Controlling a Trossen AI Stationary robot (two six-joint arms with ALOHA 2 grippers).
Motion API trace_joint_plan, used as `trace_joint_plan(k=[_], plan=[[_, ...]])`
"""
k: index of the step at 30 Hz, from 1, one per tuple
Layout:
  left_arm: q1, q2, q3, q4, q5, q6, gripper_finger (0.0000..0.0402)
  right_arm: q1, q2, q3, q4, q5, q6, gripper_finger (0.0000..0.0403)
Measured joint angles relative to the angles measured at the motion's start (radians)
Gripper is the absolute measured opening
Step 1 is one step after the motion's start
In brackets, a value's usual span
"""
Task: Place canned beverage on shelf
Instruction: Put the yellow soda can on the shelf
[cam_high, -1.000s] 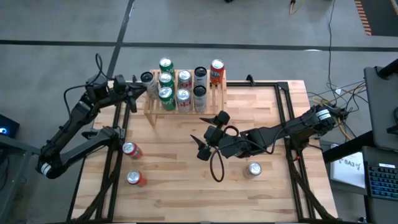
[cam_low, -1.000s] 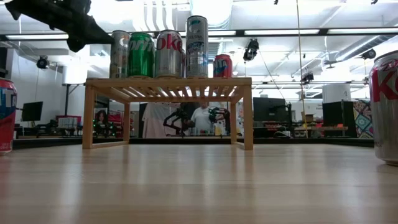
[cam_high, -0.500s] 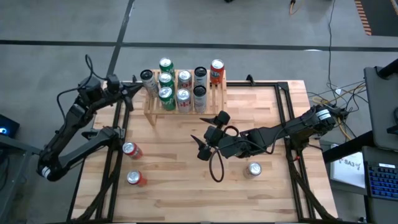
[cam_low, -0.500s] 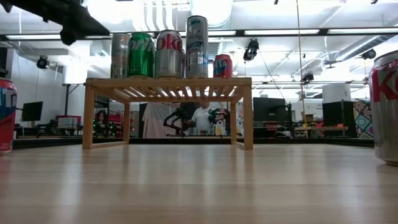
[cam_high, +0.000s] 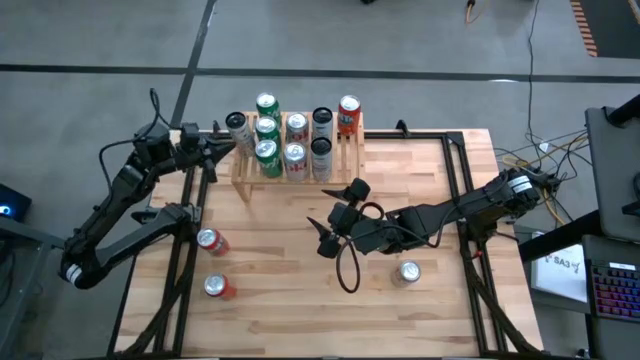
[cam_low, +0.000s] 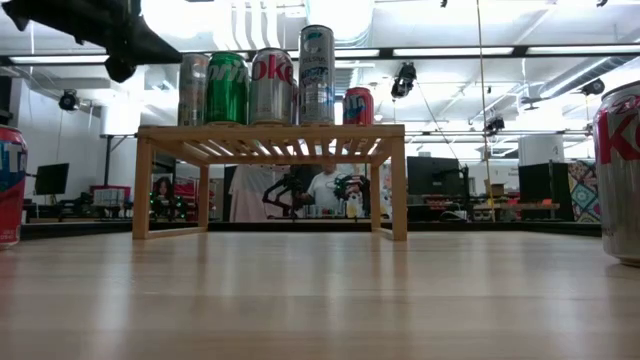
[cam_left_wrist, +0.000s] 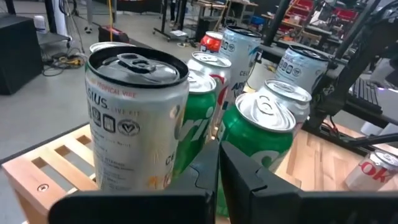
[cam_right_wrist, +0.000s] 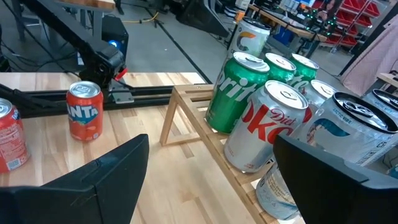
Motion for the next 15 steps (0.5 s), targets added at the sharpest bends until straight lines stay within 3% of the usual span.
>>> trace_joint_plan(k=[8, 15], plan=[[0.000, 0.070, 0.000, 0.062, -0.004, 0.000, 0.0000, 0.000, 0.000, 0.000, 0.000, 0.000, 0.000, 0.0331], [0.000, 0.095, 0.000, 0.065, -0.091, 0.005, 0.0000, 0.000, 0.000, 0.000, -0.001, 0.000, 0.000, 0.0331]])
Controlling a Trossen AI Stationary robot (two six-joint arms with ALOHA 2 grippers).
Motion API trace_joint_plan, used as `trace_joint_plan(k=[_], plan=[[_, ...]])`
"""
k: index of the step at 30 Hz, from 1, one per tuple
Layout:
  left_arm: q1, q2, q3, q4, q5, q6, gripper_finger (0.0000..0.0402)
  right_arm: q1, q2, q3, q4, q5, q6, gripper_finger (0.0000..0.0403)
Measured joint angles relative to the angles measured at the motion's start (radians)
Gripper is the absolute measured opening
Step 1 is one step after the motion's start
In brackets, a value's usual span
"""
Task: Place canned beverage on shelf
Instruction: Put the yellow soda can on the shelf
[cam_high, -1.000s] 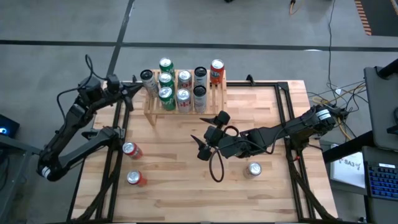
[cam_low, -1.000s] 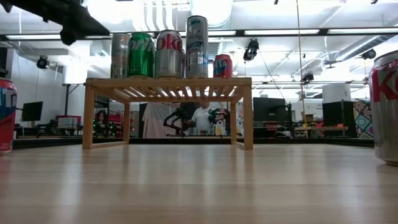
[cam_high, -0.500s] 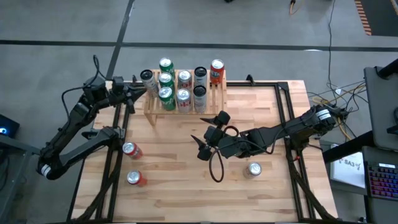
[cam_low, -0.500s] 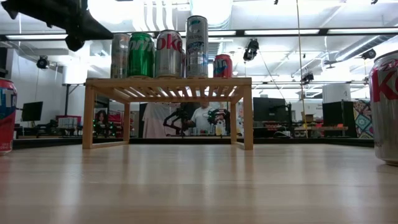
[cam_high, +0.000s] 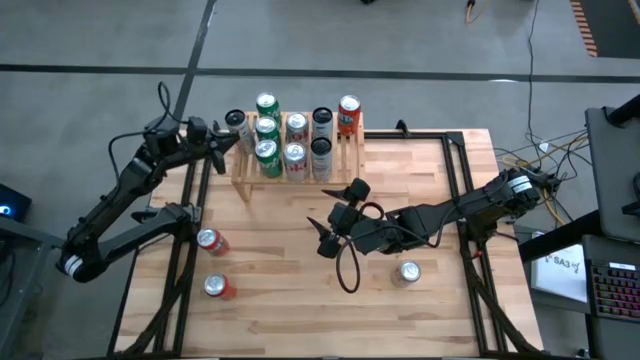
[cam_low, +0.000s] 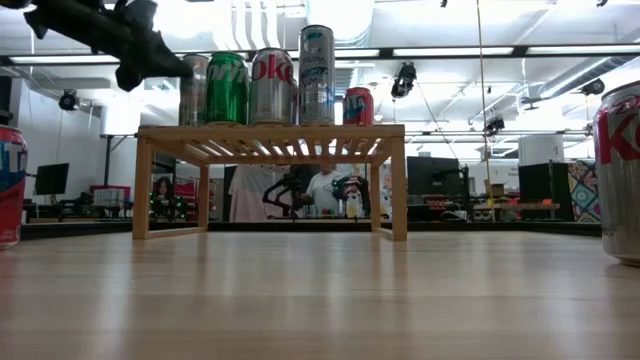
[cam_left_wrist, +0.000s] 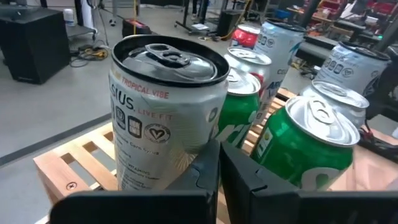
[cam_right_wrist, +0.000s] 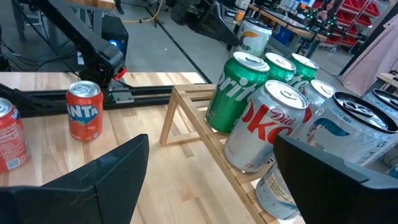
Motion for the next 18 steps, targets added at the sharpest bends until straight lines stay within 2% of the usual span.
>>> trace_joint_plan(k=[8, 14, 18], plan=[[0.000, -0.004, 0.000, -0.009, -0.015, 0.003, 0.0000, 0.000, 0.000, 0.000, -0.005, 0.000, 0.002, 0.0331], [0.000, -0.037, 0.000, -0.144, -0.002, -0.001, 0.0000, 0.000, 0.000, 0.000, -0.015, 0.000, 0.005, 0.0331], [0.000, -0.045, -0.001, -0.180, -0.141, -0.011, 0.0000, 0.000, 0.000, 0.000, -0.024, 0.001, 0.010, 0.0331]])
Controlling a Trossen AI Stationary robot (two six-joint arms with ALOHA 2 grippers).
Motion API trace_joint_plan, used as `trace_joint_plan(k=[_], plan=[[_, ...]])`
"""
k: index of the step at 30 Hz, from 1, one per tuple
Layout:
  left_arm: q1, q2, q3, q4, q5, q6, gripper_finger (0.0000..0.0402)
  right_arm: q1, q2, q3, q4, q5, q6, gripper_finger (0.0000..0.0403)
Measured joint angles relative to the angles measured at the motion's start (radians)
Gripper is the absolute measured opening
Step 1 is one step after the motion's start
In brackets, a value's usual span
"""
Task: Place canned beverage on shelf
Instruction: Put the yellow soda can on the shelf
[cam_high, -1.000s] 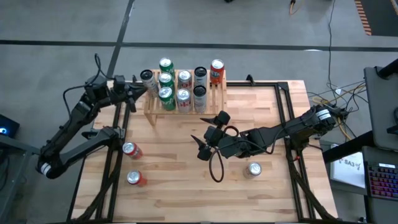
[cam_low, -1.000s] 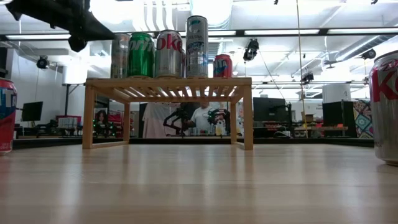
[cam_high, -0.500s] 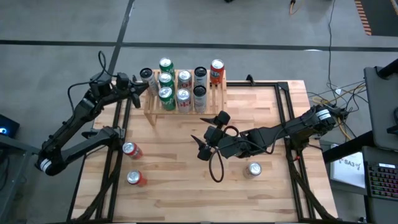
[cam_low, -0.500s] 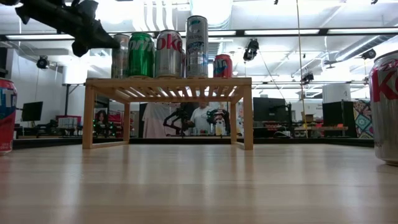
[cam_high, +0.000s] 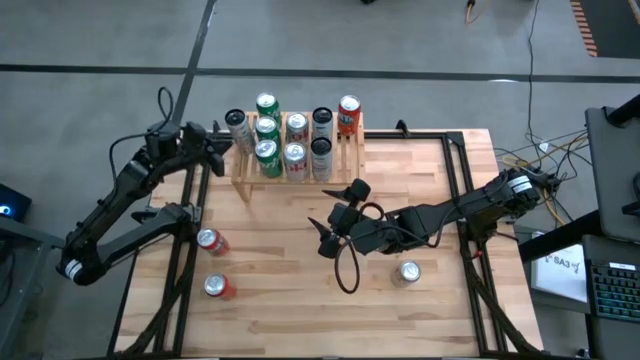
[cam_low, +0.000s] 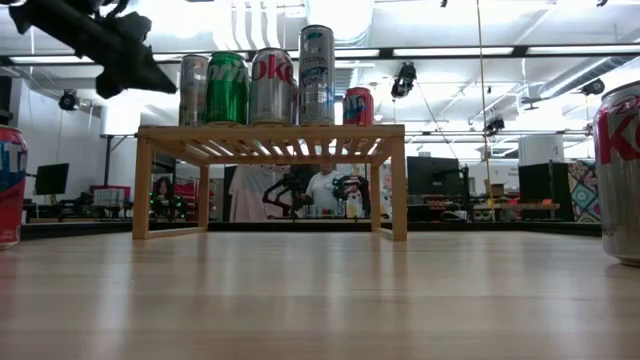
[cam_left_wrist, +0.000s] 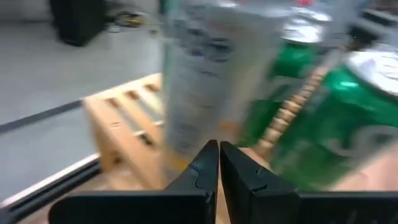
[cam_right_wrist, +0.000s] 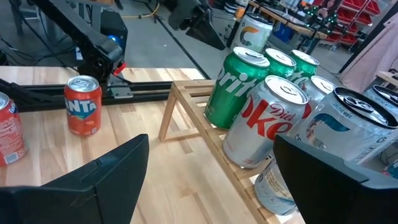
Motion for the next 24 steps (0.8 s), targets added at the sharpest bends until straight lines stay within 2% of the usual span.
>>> trace_joint_plan(k=[4, 14, 20, 24], plan=[[0.000, 0.023, 0.000, 0.000, -0.068, -0.002, 0.0000, 0.000, 0.000, 0.000, 0.000, 0.000, -0.005, 0.0331], [0.000, 0.114, 0.000, 0.069, -0.084, -0.002, 0.0000, 0.000, 0.000, 0.000, 0.000, 0.000, 0.001, 0.0331], [0.000, 0.129, 0.000, 0.092, -0.089, -0.002, 0.0000, 0.000, 0.000, 0.000, 0.000, 0.000, 0.000, 0.0331], [0.000, 0.117, 0.000, 0.103, -0.137, -0.002, 0.0000, 0.000, 0.000, 0.000, 0.000, 0.000, 0.001, 0.0331]])
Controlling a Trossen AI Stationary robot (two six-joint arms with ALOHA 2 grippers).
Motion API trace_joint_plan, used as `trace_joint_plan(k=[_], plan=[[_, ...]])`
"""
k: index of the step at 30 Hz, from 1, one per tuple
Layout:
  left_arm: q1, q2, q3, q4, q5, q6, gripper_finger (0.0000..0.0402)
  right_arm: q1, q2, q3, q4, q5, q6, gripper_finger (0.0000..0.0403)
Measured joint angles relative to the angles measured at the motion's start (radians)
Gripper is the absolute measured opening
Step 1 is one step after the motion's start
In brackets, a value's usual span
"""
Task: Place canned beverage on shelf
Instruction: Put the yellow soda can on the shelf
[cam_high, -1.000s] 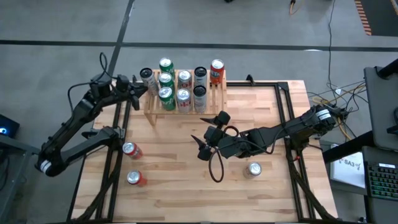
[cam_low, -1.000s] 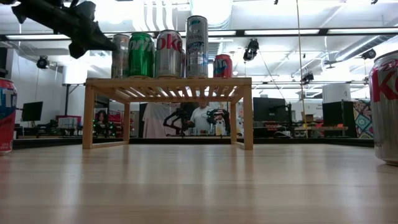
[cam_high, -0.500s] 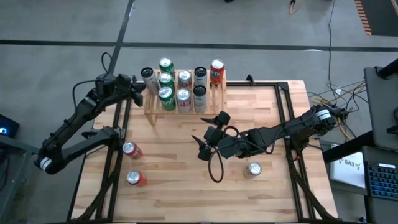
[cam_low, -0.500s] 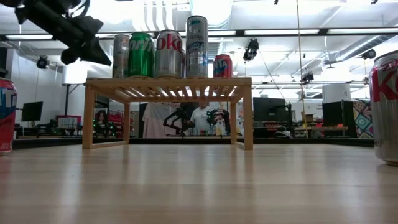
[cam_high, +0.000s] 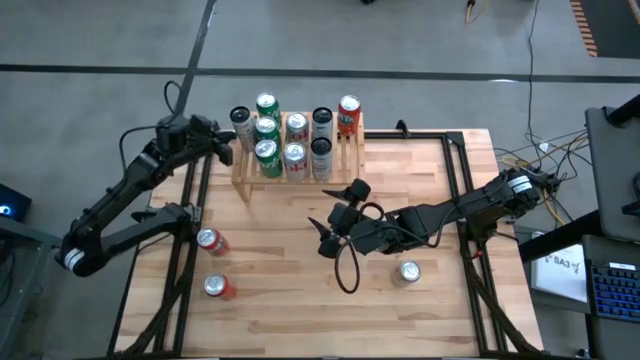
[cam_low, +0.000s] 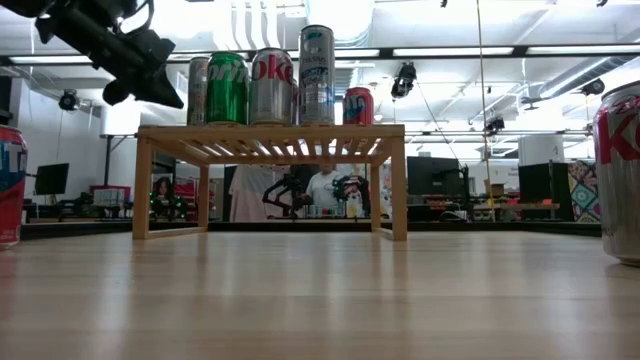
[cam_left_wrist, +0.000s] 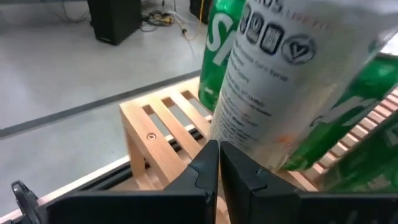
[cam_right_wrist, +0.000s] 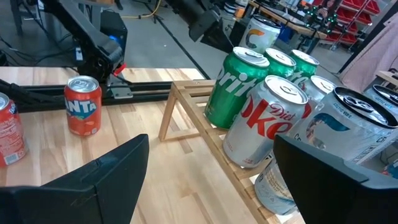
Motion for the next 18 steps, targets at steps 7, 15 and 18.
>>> trace_joint_plan(k=[7, 15, 18], plan=[[-0.003, -0.089, 0.000, -0.028, 0.145, 0.036, 0.0000, 0.000, 0.000, 0.000, -0.003, 0.000, -0.001, 0.0331], [-0.026, -0.143, 0.000, -0.073, 0.378, 0.113, 0.0000, 0.000, 0.000, -0.001, -0.008, 0.000, -0.011, 0.0331], [-0.031, -0.131, -0.001, -0.057, 0.365, 0.111, 0.0000, 0.000, 0.000, -0.001, -0.008, 0.001, -0.010, 0.0331]])
